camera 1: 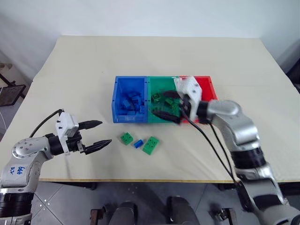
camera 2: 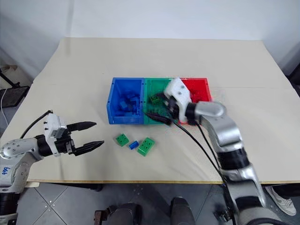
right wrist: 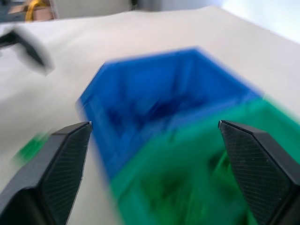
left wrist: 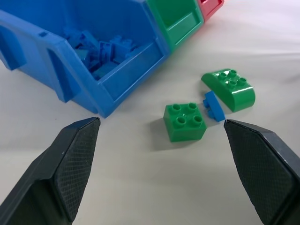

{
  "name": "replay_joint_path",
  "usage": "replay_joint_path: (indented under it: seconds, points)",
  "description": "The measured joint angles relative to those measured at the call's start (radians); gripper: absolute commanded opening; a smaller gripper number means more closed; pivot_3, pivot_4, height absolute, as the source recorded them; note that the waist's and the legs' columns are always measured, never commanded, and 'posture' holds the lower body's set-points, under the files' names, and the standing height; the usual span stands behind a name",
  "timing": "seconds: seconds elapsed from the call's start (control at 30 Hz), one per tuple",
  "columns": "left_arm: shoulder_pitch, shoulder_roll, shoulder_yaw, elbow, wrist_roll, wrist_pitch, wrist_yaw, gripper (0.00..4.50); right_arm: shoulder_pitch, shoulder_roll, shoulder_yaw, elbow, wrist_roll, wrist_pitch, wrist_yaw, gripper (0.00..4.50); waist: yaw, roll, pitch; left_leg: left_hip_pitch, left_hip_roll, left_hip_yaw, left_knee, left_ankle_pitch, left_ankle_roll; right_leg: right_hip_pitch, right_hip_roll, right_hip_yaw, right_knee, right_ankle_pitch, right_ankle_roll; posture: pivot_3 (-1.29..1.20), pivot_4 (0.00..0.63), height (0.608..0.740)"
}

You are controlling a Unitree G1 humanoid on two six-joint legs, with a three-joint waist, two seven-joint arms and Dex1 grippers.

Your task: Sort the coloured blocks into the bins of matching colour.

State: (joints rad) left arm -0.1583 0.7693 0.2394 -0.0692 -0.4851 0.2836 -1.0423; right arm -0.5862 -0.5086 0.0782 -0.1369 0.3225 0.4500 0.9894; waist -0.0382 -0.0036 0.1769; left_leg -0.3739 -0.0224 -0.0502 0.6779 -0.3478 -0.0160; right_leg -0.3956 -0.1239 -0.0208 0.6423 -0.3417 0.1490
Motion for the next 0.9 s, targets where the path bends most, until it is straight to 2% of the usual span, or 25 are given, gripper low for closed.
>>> replay_joint_path:
  seconds: [0.1, 0.27, 0.37, 0.47, 0.6, 0.7, 0.8, 0.9]
  points:
    - [-0.029, 0.038, -0.009, 0.101, 0.035, -0.069, -0.05, 4.5, 0.22, -0.089, -0.099, -0.088, 0.073, -0.101, 0.112, 4.47, 0.012, 0.0, 0.0, 0.0, 0.0, 0.002, 0.0, 0.0, 0.0, 0.001, 0.002, 0.0, -0.003, 0.0, 0.0, 0.0, 0.15, 0.74]
    - [-0.075, 0.082, -0.032, 0.204, 0.056, -0.116, -0.147, 4.5, 0.433, -0.22, -0.24, -0.053, 0.073, -0.265, 0.197, 4.47, 0.013, 0.0, 0.0, 0.002, 0.001, 0.007, 0.001, 0.0, 0.001, 0.004, 0.002, -0.001, -0.006, 0.0, 0.0, 0.0, 0.15, 0.74]
    - [-0.093, 0.09, -0.074, 0.146, 0.048, -0.065, -0.184, 4.5, 0.532, -0.257, -0.294, -0.06, 0.094, -0.283, 0.222, 4.47, 0.013, 0.0, 0.0, 0.002, 0.002, 0.007, 0.001, 0.0, 0.001, 0.004, 0.002, 0.0, -0.006, 0.0, 0.0, 0.0, 0.15, 0.74]
    - [-0.138, 0.07, -0.131, 0.005, 0.04, 0.018, -0.147, 4.5, 0.586, -0.269, -0.333, -0.095, 0.118, -0.278, 0.218, 4.47, 0.015, 0.0, 0.0, 0.002, 0.004, 0.006, 0.002, 0.0, 0.002, 0.004, 0.0, 0.0, -0.005, 0.0, 0.001, 0.0, 0.15, 0.74]
    - [-0.221, 0.039, -0.196, -0.196, 0.009, 0.263, 0.002, 4.5, 0.636, -0.269, -0.367, -0.143, 0.122, -0.298, 0.188, 4.47, 0.022, 0.0, 0.0, 0.002, 0.003, 0.006, 0.002, 0.0, 0.002, 0.004, 0.0, 0.001, -0.005, 0.001, 0.001, 0.0, 0.15, 0.74]
    - [-0.265, 0.013, -0.301, -0.325, -0.017, 0.513, 0.107, 4.5, 0.698, -0.266, -0.381, -0.165, 0.121, -0.301, 0.159, 4.47, 0.032, 0.0, 0.0, 0.002, 0.003, 0.006, 0.003, 0.0, 0.002, 0.004, 0.0, 0.002, -0.005, 0.001, 0.001, 0.0, 0.15, 0.74]
    - [-0.347, -0.125, -0.379, -0.355, -0.065, 0.769, 0.231, 4.5, 0.714, -0.265, -0.391, -0.184, 0.121, -0.3, 0.133, 4.47, 0.044, 0.0, 0.0, 0.002, 0.002, 0.005, 0.005, 0.001, 0.004, 0.006, 0.0, 0.002, -0.005, 0.001, 0.003, 0.0, 0.15, 0.74]
    - [-0.436, -0.232, -0.452, -0.358, -0.058, 0.953, 0.37, 4.5, 0.713, -0.264, -0.391, -0.229, 0.122, -0.296, 0.107, 4.47, 0.052, -0.001, 0.001, 0.002, -0.001, 0.006, 0.005, 0.001, 0.004, 0.006, 0.0, 0.003, -0.006, 0.002, 0.003, 0.0, 0.15, 0.74]
